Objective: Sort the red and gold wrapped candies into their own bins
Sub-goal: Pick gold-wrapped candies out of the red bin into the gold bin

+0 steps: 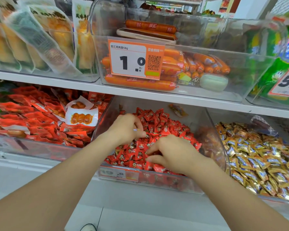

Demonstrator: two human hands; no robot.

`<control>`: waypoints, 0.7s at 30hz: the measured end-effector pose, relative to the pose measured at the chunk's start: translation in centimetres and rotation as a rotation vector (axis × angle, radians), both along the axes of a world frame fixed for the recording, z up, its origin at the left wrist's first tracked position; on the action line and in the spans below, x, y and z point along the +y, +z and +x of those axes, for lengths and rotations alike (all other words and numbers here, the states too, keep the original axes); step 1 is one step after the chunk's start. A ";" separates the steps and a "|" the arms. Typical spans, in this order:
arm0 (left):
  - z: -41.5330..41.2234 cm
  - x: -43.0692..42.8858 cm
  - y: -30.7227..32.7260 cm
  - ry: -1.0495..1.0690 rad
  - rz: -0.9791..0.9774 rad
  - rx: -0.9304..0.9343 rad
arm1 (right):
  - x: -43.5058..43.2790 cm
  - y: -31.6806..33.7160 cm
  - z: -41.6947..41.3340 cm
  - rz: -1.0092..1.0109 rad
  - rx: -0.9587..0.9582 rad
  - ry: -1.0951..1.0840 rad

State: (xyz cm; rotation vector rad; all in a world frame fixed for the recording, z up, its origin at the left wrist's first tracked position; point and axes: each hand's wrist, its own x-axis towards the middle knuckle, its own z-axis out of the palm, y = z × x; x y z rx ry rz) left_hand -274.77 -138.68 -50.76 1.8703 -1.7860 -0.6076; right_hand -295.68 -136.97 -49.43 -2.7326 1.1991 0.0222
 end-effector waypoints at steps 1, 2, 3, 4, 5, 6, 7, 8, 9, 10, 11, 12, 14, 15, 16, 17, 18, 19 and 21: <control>0.1 0.3 0.4 0.026 -0.018 -0.018 | -0.5 0.1 -0.4 -0.011 0.037 -0.036; 0.3 0.5 0.6 0.040 -0.016 -0.052 | -0.9 0.2 -0.8 -0.019 0.076 -0.073; 0.5 0.7 0.7 0.039 0.004 -0.093 | -1.1 0.4 -1.1 -0.032 0.114 -0.102; 0.7 0.9 0.7 0.022 0.038 -0.141 | -1.3 0.4 -1.4 -0.046 0.147 -0.119; 1.0 1.2 0.7 -0.002 0.079 -0.191 | -1.3 0.7 -1.5 -0.065 0.170 -0.131; 1.1 1.4 0.8 -0.036 0.125 -0.248 | -1.4 0.9 -1.6 -0.093 0.165 -0.141; 1.3 1.7 0.9 -0.066 0.167 -0.300 | -1.5 1.1 -1.7 -0.128 0.123 -0.150; 1.3 1.9 0.9 -0.083 0.207 -0.355 | -1.5 1.3 -1.6 -0.164 0.049 -0.156; 1.2 2.2 1.1 -0.092 0.250 -0.416 | -1.6 1.3 -1.4 -0.190 -0.047 -0.156; 0.9 2.6 1.3 -0.104 0.294 -0.485 | -1.7 1.3 -1.1 -0.196 -0.149 -0.144; 0.5 3.1 1.5 -0.121 0.348 -0.555 | -1.8 1.3 -0.7 -0.180 -0.242 -0.122; 0.1 3.5 1.5 -0.140 0.404 -0.609 | -1.9 1.3 -0.1 -0.146 -0.318 -0.095; -0.2 3.8 1.1 -0.167 0.477 -0.671 | -2.1 0.9 1.3 -0.098 -0.378 -0.053; -0.3 3.8 0.9 -0.161 0.479 -0.672 | -2.3 0.5 2.1 -0.102 -0.374 -0.048; -0.4 3.7 0.8 -0.149 0.467 -0.668 | -2.5 0.0 2.9 -0.109 -0.365 -0.052; -0.5 3.6 0.7 -0.131 0.454 -0.661 | -2.8 -0.4 3.8 -0.103 -0.355 -0.066; -0.3 3.6 0.5 -0.117 0.433 -0.641 | -3.1 -0.9 4.6 -0.082 -0.350 -0.078; -0.2 3.5 0.4 -0.093 0.408 -0.603 | -3.4 -1.3 5.4 -0.050 -0.354 -0.084; 0.6 3.1 -0.3 -0.036 0.345 -0.510 | -4.0 -2.3 6.5 0.023 -0.360 -0.104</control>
